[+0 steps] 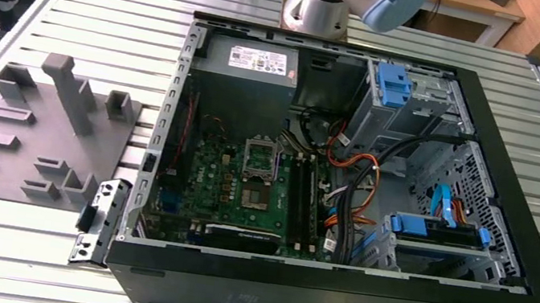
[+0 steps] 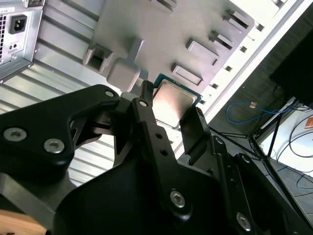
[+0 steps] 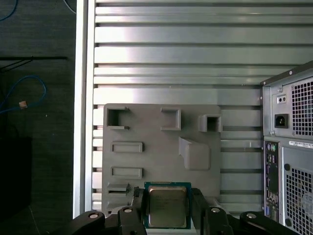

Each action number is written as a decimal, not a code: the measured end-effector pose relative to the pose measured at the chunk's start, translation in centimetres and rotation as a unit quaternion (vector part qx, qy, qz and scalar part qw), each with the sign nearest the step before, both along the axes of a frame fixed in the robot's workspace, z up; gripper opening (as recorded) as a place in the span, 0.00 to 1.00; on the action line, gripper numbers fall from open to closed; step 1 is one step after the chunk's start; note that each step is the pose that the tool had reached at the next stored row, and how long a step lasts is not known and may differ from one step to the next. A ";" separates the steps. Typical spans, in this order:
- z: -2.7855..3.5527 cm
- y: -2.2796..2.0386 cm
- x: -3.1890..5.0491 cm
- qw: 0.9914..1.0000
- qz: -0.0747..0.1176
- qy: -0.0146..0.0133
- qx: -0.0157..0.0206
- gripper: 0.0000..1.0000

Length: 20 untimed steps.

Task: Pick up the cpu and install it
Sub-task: 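Pick up the cpu and move it towards the insertion slot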

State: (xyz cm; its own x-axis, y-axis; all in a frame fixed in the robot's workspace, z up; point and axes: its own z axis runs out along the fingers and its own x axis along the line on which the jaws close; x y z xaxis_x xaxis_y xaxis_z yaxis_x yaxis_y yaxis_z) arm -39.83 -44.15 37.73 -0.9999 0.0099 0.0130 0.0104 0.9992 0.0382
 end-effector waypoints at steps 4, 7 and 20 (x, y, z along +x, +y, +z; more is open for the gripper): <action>-0.01 0.00 0.49 1.000 0.000 0.000 0.000 0.47; 0.00 0.00 0.90 1.000 0.000 0.000 0.000 0.47; 0.00 0.00 2.99 1.000 0.000 0.000 0.000 0.47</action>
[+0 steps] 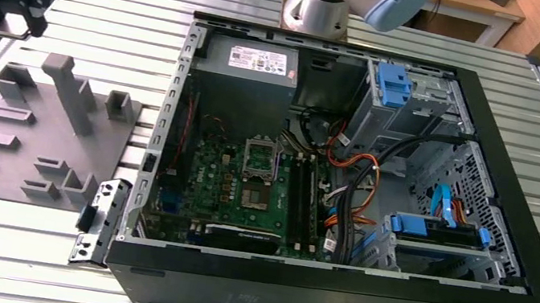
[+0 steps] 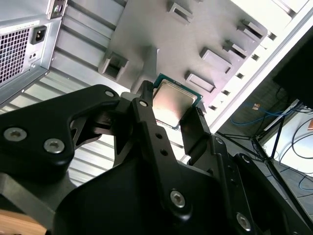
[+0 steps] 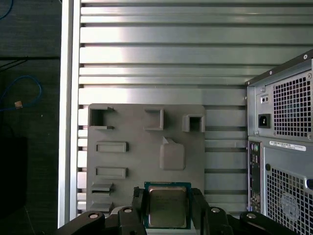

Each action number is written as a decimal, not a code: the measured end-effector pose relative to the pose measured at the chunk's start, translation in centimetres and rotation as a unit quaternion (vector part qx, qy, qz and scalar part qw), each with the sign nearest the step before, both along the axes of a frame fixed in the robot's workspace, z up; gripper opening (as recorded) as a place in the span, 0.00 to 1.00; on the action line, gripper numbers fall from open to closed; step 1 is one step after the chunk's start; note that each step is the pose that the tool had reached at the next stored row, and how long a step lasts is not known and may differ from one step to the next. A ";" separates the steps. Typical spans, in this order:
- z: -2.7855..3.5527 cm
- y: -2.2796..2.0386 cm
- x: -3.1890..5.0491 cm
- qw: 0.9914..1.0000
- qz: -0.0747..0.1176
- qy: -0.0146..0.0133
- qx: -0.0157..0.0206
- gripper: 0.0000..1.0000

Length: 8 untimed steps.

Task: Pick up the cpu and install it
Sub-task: 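Pick up the cpu and move it towards the insertion slot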

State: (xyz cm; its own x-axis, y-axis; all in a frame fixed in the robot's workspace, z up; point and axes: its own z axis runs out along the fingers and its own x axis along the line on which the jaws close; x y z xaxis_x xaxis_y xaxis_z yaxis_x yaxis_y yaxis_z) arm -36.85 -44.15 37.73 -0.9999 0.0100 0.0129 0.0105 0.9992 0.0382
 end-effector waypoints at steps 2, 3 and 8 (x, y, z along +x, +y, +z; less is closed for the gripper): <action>0.00 0.00 0.26 1.000 0.000 0.000 0.000 0.47; 0.00 0.00 0.40 1.000 0.000 0.000 0.000 0.47; 0.00 0.00 1.08 1.000 0.000 0.000 0.000 0.47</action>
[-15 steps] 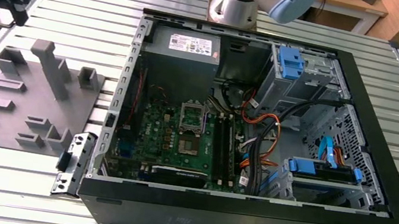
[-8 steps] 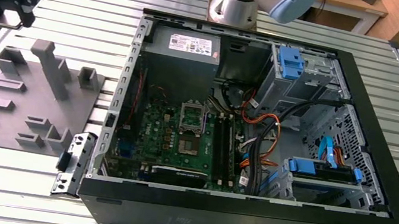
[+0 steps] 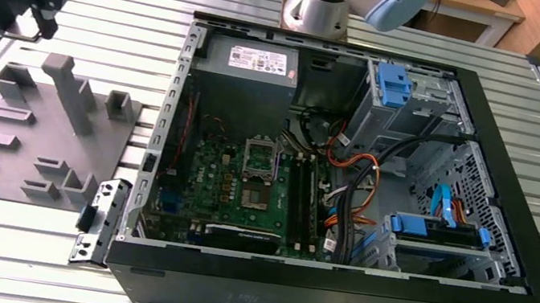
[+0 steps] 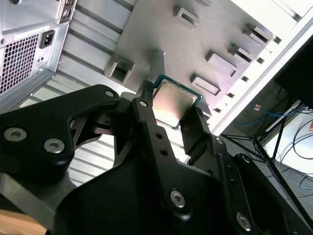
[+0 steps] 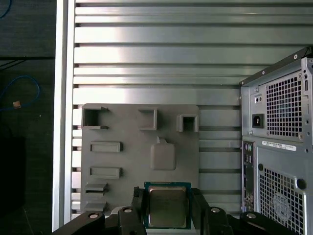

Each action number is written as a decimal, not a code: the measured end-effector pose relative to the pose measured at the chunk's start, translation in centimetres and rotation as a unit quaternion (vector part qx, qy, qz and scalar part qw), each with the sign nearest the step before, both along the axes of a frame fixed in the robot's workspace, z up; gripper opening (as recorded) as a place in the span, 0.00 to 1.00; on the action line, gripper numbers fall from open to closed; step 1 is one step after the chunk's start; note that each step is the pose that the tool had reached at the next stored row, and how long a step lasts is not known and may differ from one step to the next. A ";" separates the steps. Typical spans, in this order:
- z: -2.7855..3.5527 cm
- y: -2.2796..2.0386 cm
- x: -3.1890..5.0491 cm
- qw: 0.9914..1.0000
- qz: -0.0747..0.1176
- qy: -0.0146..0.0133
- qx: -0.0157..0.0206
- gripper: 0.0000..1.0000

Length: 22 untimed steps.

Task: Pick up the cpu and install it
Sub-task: 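Pick up the cpu and move it towards the insertion slot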

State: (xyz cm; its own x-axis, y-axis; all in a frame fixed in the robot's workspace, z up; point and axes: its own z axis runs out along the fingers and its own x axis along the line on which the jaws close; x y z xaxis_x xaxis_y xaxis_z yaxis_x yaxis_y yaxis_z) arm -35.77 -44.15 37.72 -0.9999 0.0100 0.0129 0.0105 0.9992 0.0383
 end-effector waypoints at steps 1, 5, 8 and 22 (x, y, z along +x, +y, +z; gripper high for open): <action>0.00 0.00 0.14 1.000 0.000 0.000 0.000 0.47; 0.00 0.00 0.66 1.000 0.000 0.000 0.000 0.47; 0.01 0.00 1.04 1.000 0.000 0.000 0.000 0.47; 0.00 0.00 1.70 1.000 0.000 0.000 0.000 0.47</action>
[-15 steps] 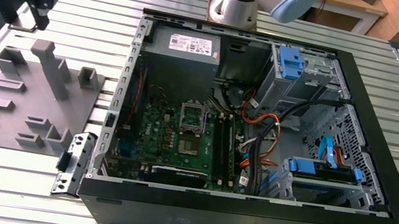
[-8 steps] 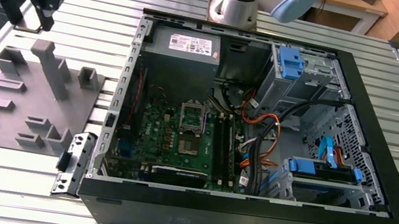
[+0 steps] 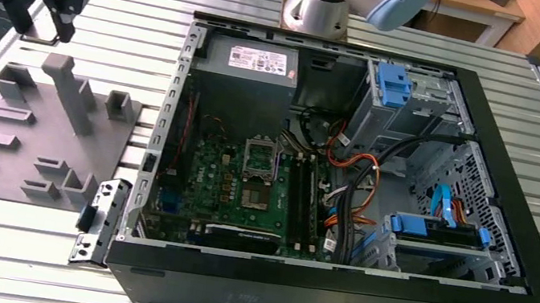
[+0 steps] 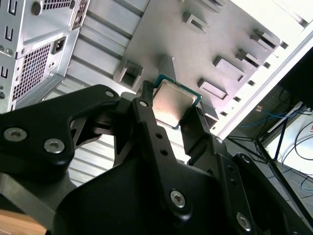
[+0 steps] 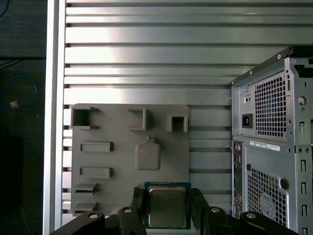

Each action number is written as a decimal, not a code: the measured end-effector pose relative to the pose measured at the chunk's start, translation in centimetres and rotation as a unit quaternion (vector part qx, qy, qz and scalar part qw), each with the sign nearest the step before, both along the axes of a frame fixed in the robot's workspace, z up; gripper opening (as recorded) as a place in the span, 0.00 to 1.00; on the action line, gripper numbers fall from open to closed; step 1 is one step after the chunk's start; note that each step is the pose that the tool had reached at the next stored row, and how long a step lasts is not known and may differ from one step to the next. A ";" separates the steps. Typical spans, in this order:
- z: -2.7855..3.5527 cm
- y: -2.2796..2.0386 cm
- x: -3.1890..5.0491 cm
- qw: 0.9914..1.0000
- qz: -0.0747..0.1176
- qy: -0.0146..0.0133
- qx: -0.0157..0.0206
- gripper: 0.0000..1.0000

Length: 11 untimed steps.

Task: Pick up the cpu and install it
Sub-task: 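Pick up the cpu and move it towards the insertion slot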

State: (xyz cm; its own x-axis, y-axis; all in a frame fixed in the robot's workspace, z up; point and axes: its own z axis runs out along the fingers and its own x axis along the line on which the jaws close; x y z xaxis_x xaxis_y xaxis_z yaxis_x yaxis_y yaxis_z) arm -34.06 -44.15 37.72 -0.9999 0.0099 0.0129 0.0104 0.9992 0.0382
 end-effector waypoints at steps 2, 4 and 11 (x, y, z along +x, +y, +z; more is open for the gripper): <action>0.00 0.00 0.01 1.000 0.000 0.000 0.000 0.47; 0.00 0.00 0.05 1.000 0.000 0.000 0.000 0.47; 0.00 0.00 0.44 1.000 0.000 0.000 0.000 0.47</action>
